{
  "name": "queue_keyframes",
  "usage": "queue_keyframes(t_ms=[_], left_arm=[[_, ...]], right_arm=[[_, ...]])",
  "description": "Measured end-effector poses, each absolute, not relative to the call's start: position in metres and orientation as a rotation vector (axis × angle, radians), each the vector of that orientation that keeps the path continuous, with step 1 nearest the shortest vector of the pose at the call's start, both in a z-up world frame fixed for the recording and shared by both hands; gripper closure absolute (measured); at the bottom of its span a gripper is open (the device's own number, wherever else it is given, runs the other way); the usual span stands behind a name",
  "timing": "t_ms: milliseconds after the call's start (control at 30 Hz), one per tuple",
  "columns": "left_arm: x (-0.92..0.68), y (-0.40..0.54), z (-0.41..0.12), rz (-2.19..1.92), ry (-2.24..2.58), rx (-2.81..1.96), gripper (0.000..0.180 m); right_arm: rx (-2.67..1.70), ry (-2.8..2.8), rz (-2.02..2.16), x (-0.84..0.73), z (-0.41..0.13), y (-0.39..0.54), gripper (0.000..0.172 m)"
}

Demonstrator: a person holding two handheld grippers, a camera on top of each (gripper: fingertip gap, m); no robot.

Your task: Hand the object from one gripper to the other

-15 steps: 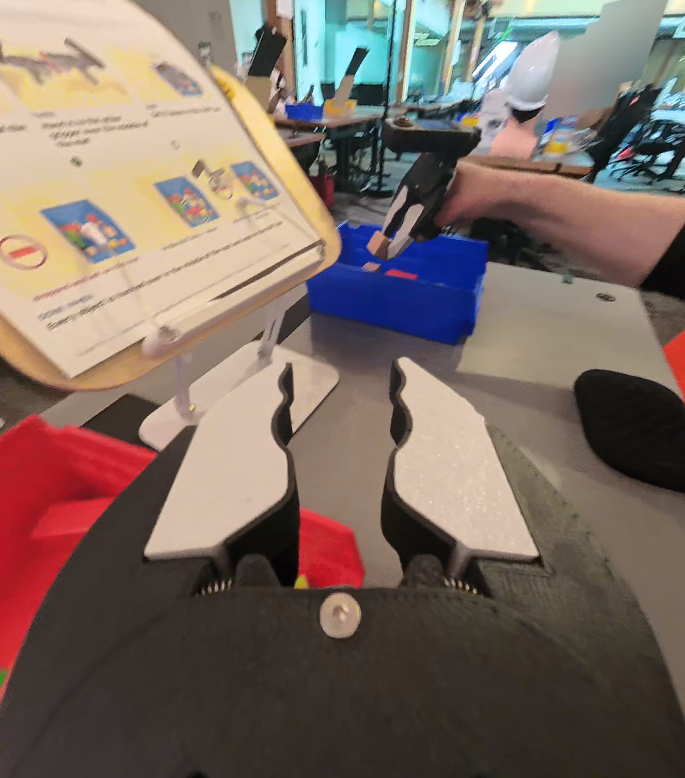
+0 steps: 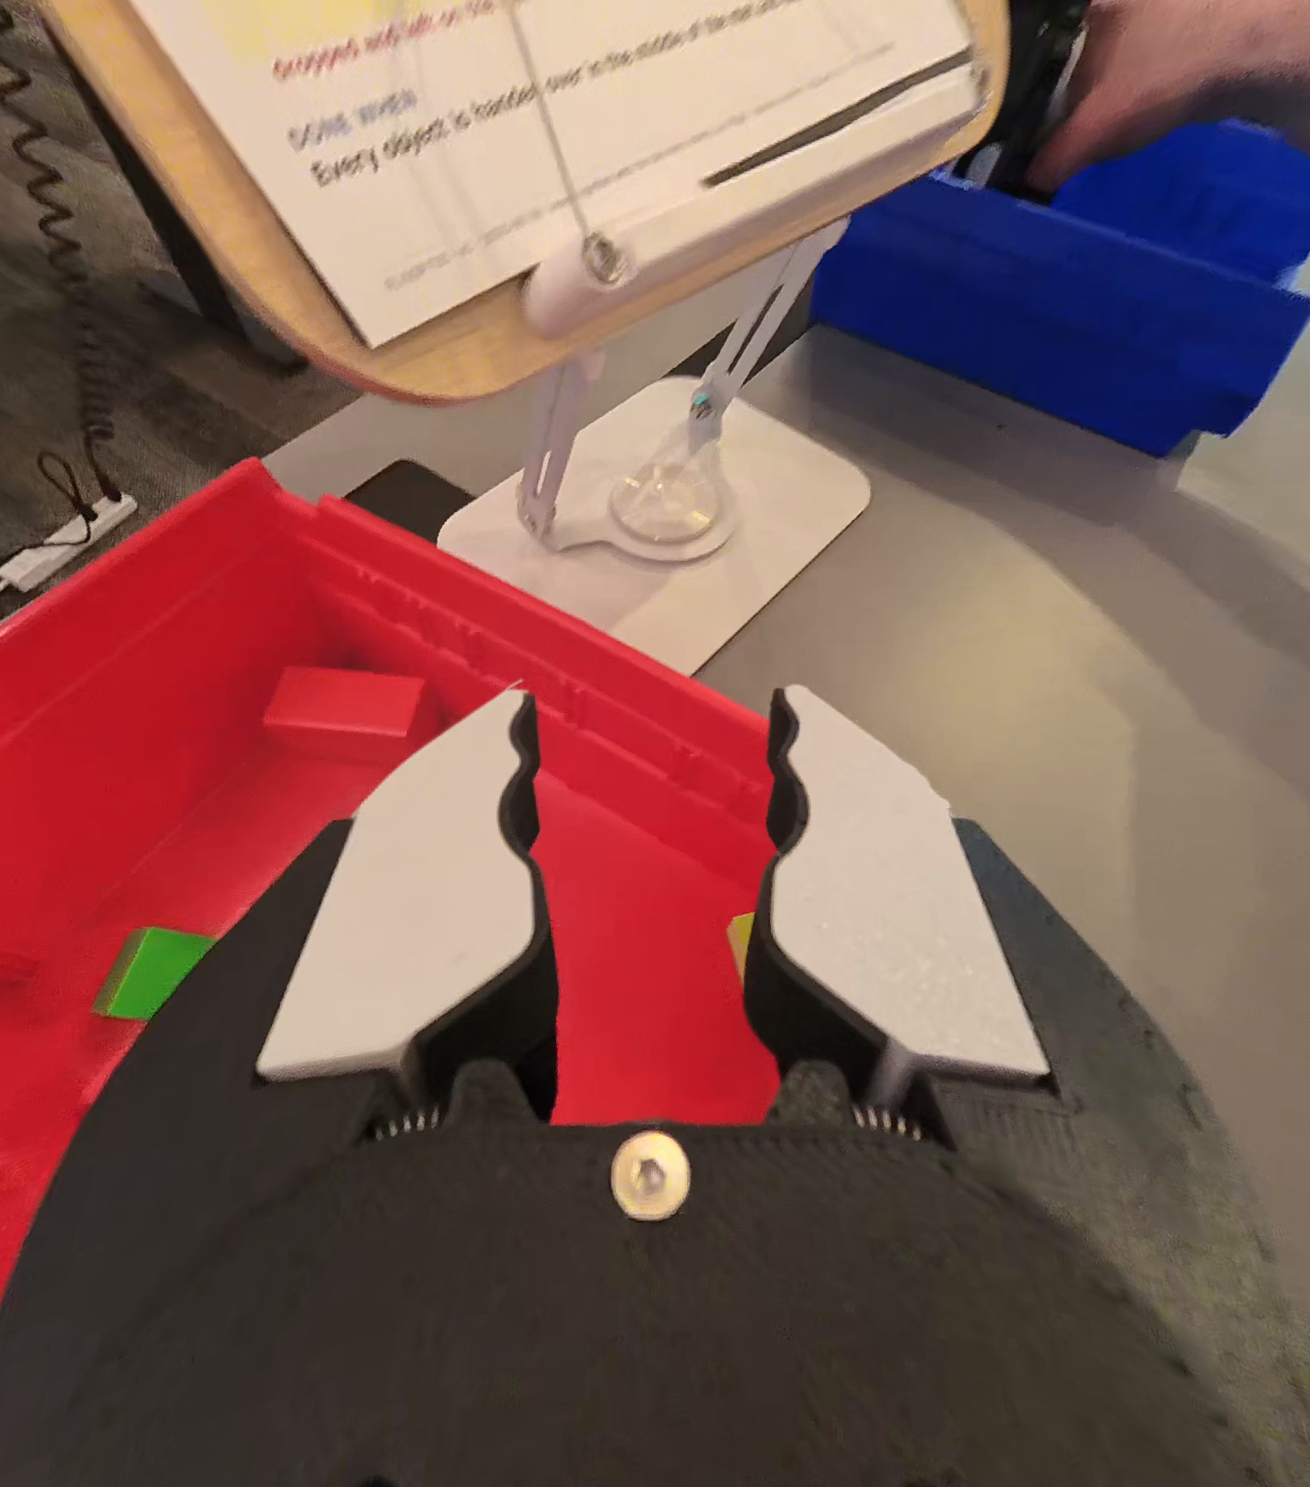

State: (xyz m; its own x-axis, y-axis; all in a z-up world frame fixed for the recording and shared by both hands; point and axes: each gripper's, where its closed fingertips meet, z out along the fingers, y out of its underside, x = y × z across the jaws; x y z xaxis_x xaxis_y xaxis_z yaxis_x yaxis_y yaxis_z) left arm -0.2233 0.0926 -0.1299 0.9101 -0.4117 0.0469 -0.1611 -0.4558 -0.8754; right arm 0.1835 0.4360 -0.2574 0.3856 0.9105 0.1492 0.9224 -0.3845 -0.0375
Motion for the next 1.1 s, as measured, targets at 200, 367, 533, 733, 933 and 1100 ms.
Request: queue_keyframes(t_ms=[200, 367, 533, 733, 933, 1100], left_arm=[[-0.259, 0.121, -0.168, -0.113, 0.404, -2.216, 0.116], [-0.299, 0.152, -0.202, 0.152, 0.478, -2.369, 0.111], [-0.309, 0.179, -0.242, 0.091, 0.547, -2.487, 0.091], [-0.315, 0.196, -0.257, 0.110, 0.553, -2.522, 0.107], [-0.316, 0.190, -0.254, 0.106, 0.468, -2.520, 0.112], [-0.308, 0.161, -0.198, 0.059, 0.324, -2.355, 0.112]], right_arm=[[-2.513, -1.654, -0.173, 0.181, -0.254, 0.438, 0.119], [-2.422, -1.631, -0.140, 0.178, -0.233, 0.428, 0.116], [-2.323, -1.633, -0.122, 0.178, -0.213, 0.409, 0.118], [-2.254, -1.648, -0.100, 0.183, -0.199, 0.389, 0.121], [-2.150, -1.592, 0.012, 0.177, -0.168, 0.368, 0.124], [-1.875, -1.576, 0.291, 0.139, -0.105, 0.302, 0.117]])
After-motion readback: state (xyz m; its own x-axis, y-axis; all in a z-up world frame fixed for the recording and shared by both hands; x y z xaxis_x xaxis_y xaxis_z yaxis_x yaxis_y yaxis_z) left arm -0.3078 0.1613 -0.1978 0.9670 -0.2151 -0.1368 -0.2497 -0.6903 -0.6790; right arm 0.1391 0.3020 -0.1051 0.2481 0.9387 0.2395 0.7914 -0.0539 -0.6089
